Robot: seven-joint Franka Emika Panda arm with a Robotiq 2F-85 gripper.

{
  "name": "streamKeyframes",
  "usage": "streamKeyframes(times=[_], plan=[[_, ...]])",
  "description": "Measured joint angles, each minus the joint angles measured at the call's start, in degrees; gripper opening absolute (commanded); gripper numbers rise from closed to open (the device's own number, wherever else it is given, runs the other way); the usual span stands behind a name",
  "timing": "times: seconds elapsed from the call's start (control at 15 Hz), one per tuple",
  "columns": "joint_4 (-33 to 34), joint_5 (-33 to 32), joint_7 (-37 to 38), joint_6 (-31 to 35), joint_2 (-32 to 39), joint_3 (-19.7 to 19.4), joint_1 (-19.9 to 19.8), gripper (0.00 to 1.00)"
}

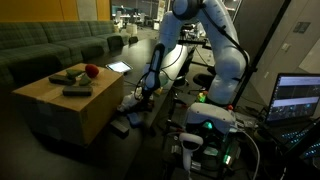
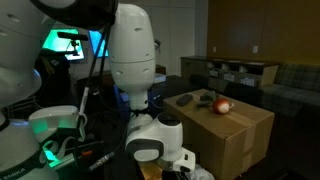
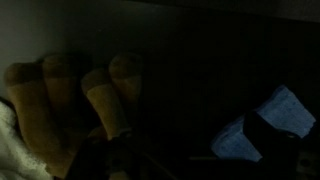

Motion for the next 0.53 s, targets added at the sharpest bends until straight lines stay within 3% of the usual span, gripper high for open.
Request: streamKeyframes(times=[0.53], plan=[[3.59, -0.21, 1.72, 0.47, 2.54, -2.6, -0.59, 1.0]])
